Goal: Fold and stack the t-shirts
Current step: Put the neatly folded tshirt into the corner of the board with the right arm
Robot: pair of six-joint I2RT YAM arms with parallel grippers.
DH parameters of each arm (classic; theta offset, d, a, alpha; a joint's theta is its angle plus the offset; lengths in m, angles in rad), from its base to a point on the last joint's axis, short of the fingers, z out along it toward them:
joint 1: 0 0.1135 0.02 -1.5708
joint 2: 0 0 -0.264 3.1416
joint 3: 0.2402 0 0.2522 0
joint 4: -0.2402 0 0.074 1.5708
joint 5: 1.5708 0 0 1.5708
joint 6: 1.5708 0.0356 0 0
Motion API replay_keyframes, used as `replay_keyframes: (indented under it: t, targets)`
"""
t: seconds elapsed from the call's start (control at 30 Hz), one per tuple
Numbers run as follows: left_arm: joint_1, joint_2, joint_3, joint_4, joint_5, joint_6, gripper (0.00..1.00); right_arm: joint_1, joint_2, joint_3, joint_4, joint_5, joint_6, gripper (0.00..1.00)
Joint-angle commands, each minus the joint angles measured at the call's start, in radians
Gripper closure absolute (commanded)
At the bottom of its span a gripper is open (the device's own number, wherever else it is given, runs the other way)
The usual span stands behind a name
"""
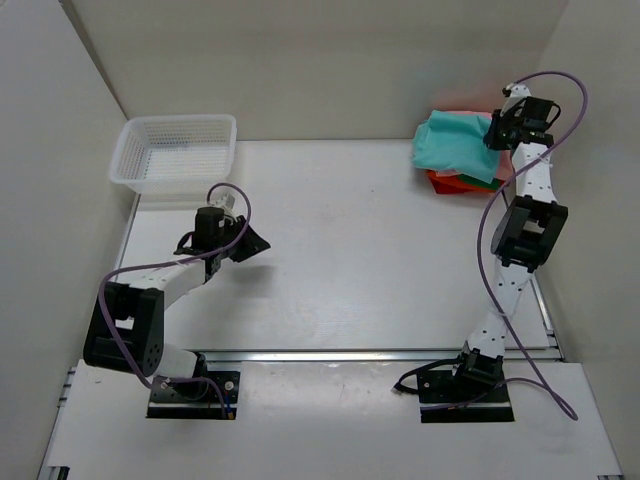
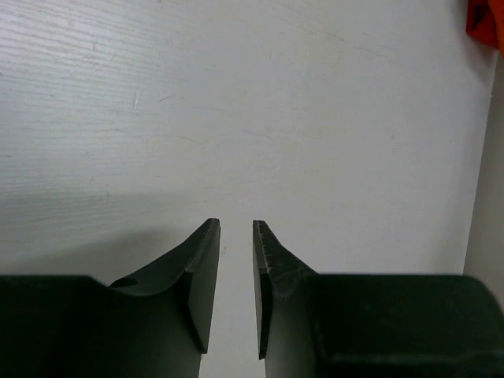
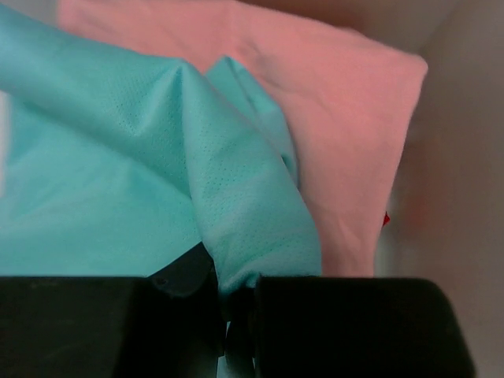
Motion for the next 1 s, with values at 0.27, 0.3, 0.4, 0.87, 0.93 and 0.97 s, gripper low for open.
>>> replay_keyframes:
  t: [0.27, 0.3, 0.4, 0.87, 0.93, 0.97]
  targets:
    - [-0.022, 0.009, -0.004, -0.009, -0.033, 0.016, 0.66, 0.0, -0.015, 0.001, 0.275, 0.269, -0.038, 0.99]
    - [-0.029, 0.021, -0.005, -0.003, -0.031, 0.014, 0.66, -0.001, -0.039, -0.027, 0.274, 0.269, -0.06, 1.0]
    - [-0.048, 0.032, -0.007, -0.002, -0.022, 0.011, 0.65, 0.008, -0.101, -0.082, 0.335, 0.275, -0.133, 1.0]
    - [-0.055, 0.048, 0.01, -0.026, -0.01, 0.046, 0.56, 0.049, -0.036, -0.07, 0.55, 0.485, -0.258, 0.68]
    - [-0.049, 0.048, 0.018, -0.032, 0.028, 0.063, 0.18, 0.065, -0.062, -0.068, 0.561, 0.554, -0.227, 0.37]
    - [-0.052, 0.046, 0.024, -0.042, 0.041, 0.071, 0.02, 0.06, -0.093, -0.076, 0.553, 0.591, -0.217, 0.18]
